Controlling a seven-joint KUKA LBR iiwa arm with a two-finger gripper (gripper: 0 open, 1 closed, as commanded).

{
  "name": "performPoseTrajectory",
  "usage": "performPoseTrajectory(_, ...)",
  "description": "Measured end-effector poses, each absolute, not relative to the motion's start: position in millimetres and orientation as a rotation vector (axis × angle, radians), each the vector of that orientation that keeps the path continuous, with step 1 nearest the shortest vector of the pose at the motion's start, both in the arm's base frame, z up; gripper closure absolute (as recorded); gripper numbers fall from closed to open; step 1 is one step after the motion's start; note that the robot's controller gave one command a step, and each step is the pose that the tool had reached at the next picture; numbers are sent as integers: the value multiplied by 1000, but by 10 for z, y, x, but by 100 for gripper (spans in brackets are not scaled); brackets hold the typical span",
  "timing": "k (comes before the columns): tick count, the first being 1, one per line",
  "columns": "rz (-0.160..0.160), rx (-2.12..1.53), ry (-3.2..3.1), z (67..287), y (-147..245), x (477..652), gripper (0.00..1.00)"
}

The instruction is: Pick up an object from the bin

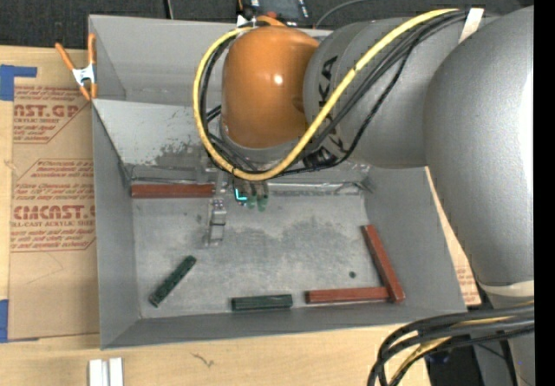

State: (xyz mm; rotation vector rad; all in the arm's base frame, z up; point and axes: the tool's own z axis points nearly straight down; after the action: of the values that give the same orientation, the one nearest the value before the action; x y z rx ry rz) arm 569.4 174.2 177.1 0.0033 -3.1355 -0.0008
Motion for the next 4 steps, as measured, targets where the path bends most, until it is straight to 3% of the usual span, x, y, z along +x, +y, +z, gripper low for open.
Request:
performPoseTrajectory(1,0,388,-3111,822,1921,5118,0)
performPoseTrajectory(2,-2,384,-3117,851,1919,5143,100)
performPoseTrajectory(3,-2,384,-3117,850,1918,5143,0)
performPoseTrajectory(4,-3,994,-2984,737,2379,5439,0)
